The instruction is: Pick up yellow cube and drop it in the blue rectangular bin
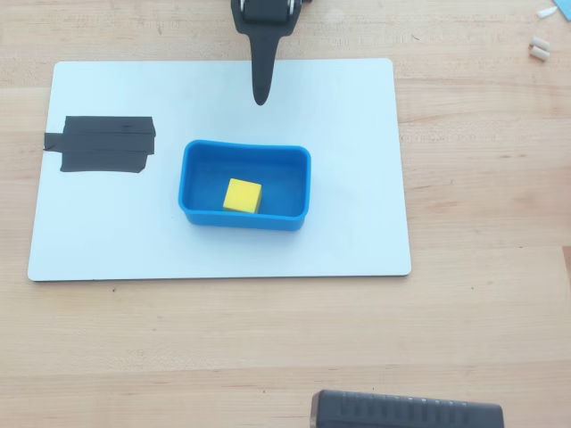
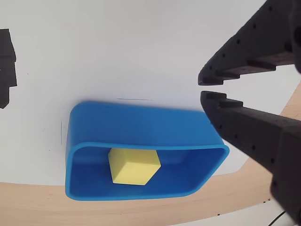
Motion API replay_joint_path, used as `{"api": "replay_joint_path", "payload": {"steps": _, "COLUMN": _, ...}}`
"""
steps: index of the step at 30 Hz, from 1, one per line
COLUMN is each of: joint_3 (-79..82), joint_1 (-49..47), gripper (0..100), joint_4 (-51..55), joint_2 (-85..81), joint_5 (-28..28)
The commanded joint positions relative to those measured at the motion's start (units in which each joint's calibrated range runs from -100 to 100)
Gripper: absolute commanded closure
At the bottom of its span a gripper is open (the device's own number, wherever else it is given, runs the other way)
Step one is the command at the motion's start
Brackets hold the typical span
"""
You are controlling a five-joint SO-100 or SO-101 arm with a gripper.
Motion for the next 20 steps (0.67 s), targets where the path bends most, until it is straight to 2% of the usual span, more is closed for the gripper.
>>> {"api": "replay_joint_path", "payload": {"steps": 1, "joint_3": -0.23, "joint_1": -0.35, "gripper": 100, "joint_4": 0.23, "joint_2": -1.34, "joint_5": -0.29}}
{"api": "replay_joint_path", "payload": {"steps": 20, "joint_3": -0.23, "joint_1": -1.38, "gripper": 100, "joint_4": 0.23, "joint_2": -1.34, "joint_5": 0.0}}
